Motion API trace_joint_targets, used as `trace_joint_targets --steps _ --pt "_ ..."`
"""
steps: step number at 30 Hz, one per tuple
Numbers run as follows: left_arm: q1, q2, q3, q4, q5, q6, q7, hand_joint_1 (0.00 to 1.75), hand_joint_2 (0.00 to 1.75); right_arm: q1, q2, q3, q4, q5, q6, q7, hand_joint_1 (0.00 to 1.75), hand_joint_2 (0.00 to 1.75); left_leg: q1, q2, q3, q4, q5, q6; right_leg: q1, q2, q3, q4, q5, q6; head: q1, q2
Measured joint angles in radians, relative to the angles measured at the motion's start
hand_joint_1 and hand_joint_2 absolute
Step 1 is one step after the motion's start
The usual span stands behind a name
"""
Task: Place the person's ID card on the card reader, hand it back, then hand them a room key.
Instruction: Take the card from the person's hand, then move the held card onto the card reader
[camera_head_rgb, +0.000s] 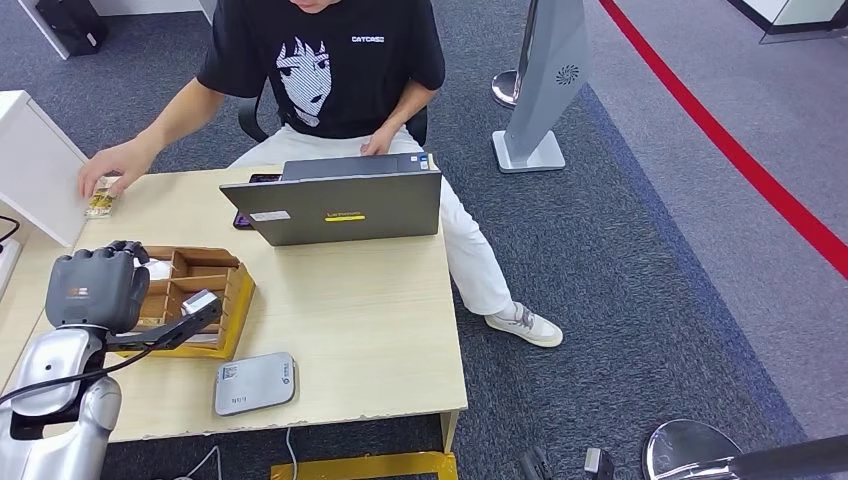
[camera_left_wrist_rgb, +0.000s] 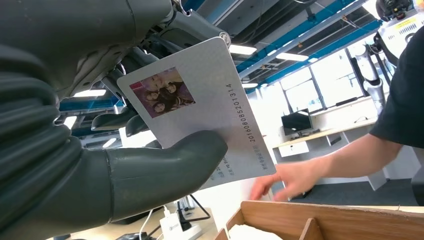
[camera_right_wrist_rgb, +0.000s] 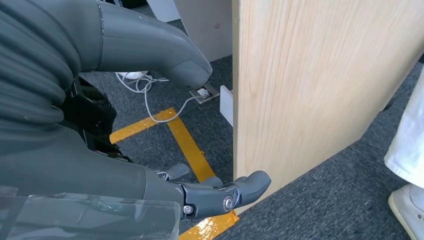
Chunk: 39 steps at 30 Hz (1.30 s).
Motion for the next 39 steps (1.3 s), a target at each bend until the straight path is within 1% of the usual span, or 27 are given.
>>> trace_joint_targets --steps 10,13,14,16,18,20,21,23,25,27,29,32,39 --pt "0.002 -0.002 0.000 -0.005 0.002 0.001 -0.001 1.75 1.75 0.000 0.000 -0.009 0.000 0.000 0.000 0.000 0.00 1.75 0.000 0.000 0.000 0.000 0.000 0.000 0.000 0.000 0.000 0.000 0.000 0.000 0.000 0.000" --pt "0.022 -0.005 0.000 -0.027 0.050 0.033 -0.036 1.75 1.75 0.001 0.000 -0.012 0.000 0.003 0.000 -0.002 0.00 1.75 0.000 0.001 0.000 0.000 0.000 0.000 0.000 0.001 0.000 0.000 0.000 0.000 0.000 0.000" --pt "0.044 -0.009 0.000 -0.051 0.078 0.059 -0.058 1.75 1.75 0.003 0.001 -0.013 0.000 0.005 -0.002 -0.005 0.00 1.75 0.000 0.001 0.000 0.000 0.000 0.000 0.000 0.001 0.000 0.000 0.000 0.000 0.000 0.000" --pt "0.119 -0.029 -0.002 -0.131 0.123 0.126 -0.100 1.75 1.75 0.012 0.004 -0.016 0.000 0.006 -0.014 -0.017 0.00 1.75 -0.001 0.002 0.000 0.000 -0.001 0.000 0.000 0.003 0.000 0.000 0.000 0.000 0.000 0.000" --pt "0.227 -0.057 -0.013 -0.226 0.131 0.194 -0.137 1.75 1.75 0.024 0.010 -0.020 0.001 0.003 -0.032 -0.033 0.00 1.75 -0.001 0.003 0.000 0.000 -0.003 0.001 -0.001 0.003 0.000 0.000 -0.001 0.000 0.000 0.000" --pt "0.344 -0.077 -0.042 -0.307 0.079 0.268 -0.155 1.75 1.75 0.036 0.016 -0.029 0.002 -0.008 -0.044 -0.046 0.00 1.75 -0.001 0.003 0.000 0.000 -0.005 0.001 -0.001 0.004 0.000 -0.001 -0.002 0.001 0.000 0.000" --pt "0.398 -0.081 -0.062 -0.340 0.038 0.306 -0.149 1.75 1.75 0.040 0.019 -0.036 0.003 -0.017 -0.048 -0.051 0.00 1.75 -0.001 0.003 0.000 0.000 -0.006 0.001 -0.001 0.004 -0.001 -0.001 -0.003 0.001 0.000 0.000" --pt "0.487 -0.075 -0.105 -0.390 -0.022 0.360 -0.104 1.75 1.75 0.045 0.023 -0.051 0.004 -0.026 -0.054 -0.055 0.00 1.75 -0.001 0.003 0.000 0.000 -0.007 0.002 -0.001 0.004 -0.001 -0.001 -0.004 0.002 0.000 0.000" --pt "0.546 -0.058 -0.135 -0.422 -0.031 0.373 -0.050 1.75 1.75 0.047 0.024 -0.062 0.004 -0.024 -0.062 -0.055 0.00 1.75 -0.001 0.003 0.000 0.000 -0.007 0.002 -0.001 0.003 -0.001 -0.001 -0.005 0.002 0.000 0.000" --pt "0.581 -0.041 -0.145 -0.436 -0.016 0.369 -0.028 1.75 1.75 0.047 0.024 -0.069 0.004 -0.018 -0.066 -0.054 0.00 1.75 0.000 0.003 0.000 0.000 -0.007 0.002 0.000 0.002 0.000 -0.001 -0.004 0.002 0.000 0.000" --pt "0.599 -0.031 -0.147 -0.438 0.004 0.366 -0.036 1.75 1.75 0.047 0.024 -0.072 0.004 -0.012 -0.062 -0.051 0.00 1.75 0.001 0.002 0.000 0.000 -0.006 0.001 0.000 0.002 0.000 -0.001 -0.004 0.001 0.000 0.000" --pt "0.603 -0.028 -0.147 -0.438 0.022 0.364 -0.053 1.75 1.75 0.047 0.024 -0.075 0.004 -0.009 -0.056 -0.042 0.00 1.75 0.001 0.002 0.000 0.000 -0.004 0.000 0.000 0.002 0.000 -0.001 -0.003 0.000 0.000 0.000" --pt "0.599 -0.030 -0.134 -0.418 0.064 0.348 -0.056 1.75 1.75 0.046 0.024 -0.088 0.004 0.003 -0.057 -0.033 0.00 1.75 0.000 0.002 0.001 0.000 -0.004 0.000 0.000 0.002 0.001 -0.001 -0.002 0.000 0.000 0.000"
